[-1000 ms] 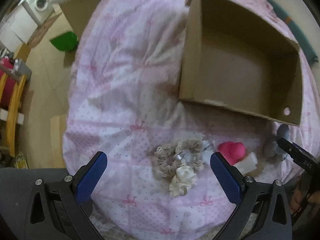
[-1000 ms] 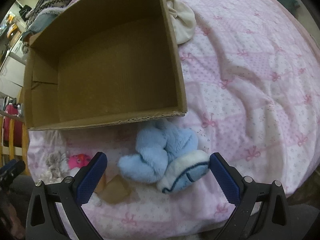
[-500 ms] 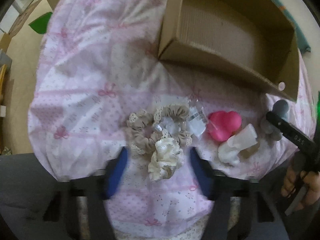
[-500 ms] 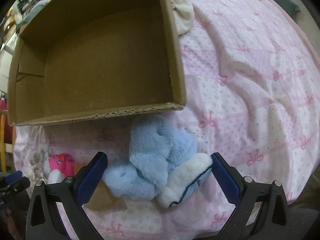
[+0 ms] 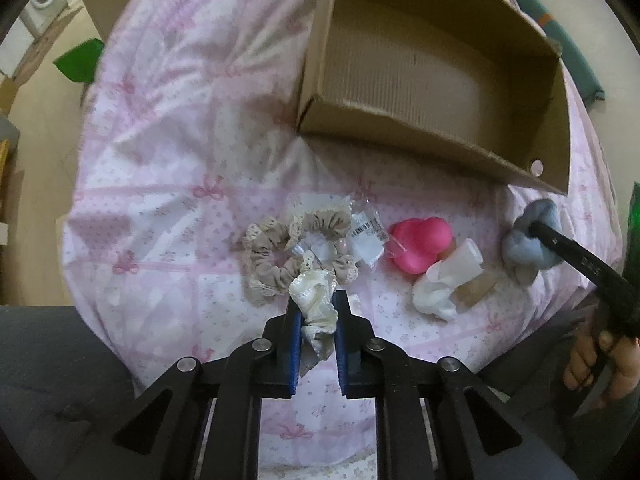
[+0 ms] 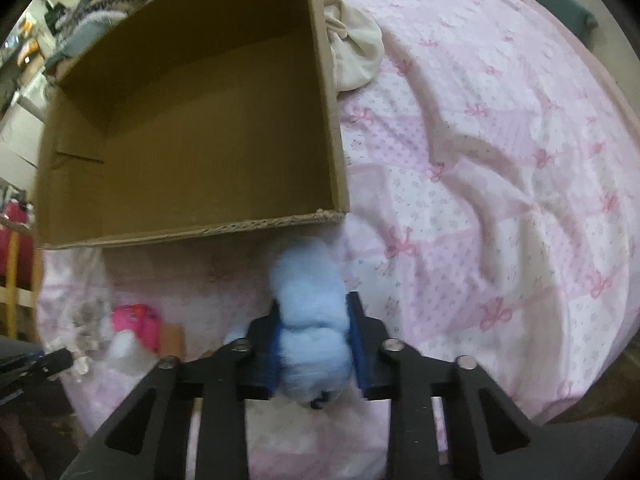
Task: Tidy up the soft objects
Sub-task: 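Grasp the cream scrunchie with left tool while right tool grasps the blue plush, then carry both items into the box and open both tools to release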
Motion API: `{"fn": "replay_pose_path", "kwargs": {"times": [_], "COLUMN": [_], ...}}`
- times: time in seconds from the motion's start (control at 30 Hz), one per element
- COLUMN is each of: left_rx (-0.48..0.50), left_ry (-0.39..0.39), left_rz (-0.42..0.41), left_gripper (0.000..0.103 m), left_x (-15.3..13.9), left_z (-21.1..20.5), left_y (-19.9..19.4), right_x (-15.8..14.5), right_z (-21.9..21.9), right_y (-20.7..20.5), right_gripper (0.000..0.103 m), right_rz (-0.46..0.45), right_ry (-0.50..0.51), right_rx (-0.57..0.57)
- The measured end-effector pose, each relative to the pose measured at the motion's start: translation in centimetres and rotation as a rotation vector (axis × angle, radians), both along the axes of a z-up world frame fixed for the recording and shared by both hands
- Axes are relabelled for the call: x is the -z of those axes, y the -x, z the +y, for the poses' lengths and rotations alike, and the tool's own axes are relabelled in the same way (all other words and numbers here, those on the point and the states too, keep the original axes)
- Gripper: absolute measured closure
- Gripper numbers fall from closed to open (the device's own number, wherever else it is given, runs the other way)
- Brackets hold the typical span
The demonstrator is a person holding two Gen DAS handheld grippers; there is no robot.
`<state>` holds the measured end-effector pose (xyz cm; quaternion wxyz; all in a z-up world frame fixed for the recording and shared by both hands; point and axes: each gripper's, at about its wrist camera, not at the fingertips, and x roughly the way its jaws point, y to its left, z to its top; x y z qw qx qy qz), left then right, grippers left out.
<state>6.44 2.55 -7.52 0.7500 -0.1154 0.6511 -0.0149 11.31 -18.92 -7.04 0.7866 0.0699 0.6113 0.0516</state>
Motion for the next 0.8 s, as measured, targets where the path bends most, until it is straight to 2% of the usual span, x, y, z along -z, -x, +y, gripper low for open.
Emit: {"fn": "replay_pose_path", "kwargs": {"times": [0.1, 0.2, 0.37, 0.57, 0.8], "left_rx": [-0.010, -0.020, -0.034, -0.027, 0.002], "left_ry": [-0.013, -0.015, -0.019, -0.040, -0.069], "left_rz": [-0.045, -0.083, -0.155, -0.232, -0.309], "left_gripper": [0.090, 0.090, 0.090, 0.090, 0.090], "left_x": [-1.2, -2.8, -5.7, -8.5, -10.2], "left_z": [0.0, 0.6, 1.1, 0.8, -0.4], "left_y": [0.2, 0.3, -0.2, -2.1, -5.4], "right_x": [-1.1, -2.9, -6.4, -10.3, -12.6], "right_z": [-0.2, 0.0, 0.0, -0.6, -0.5], "right_y": [0.9, 1.8, 3.0, 2.0, 0.2], "right_gripper": [0.080, 0.080, 0.080, 0.080, 0.080], "right_rz": [-0.005, -0.042, -0.130, -0.224, -0.317], "right_ry": [-0.107, -0.149, -0.200, -0.237, -0.252], "right_rx": [0.003, -0.037, -0.085, -0.086, -0.090]}}
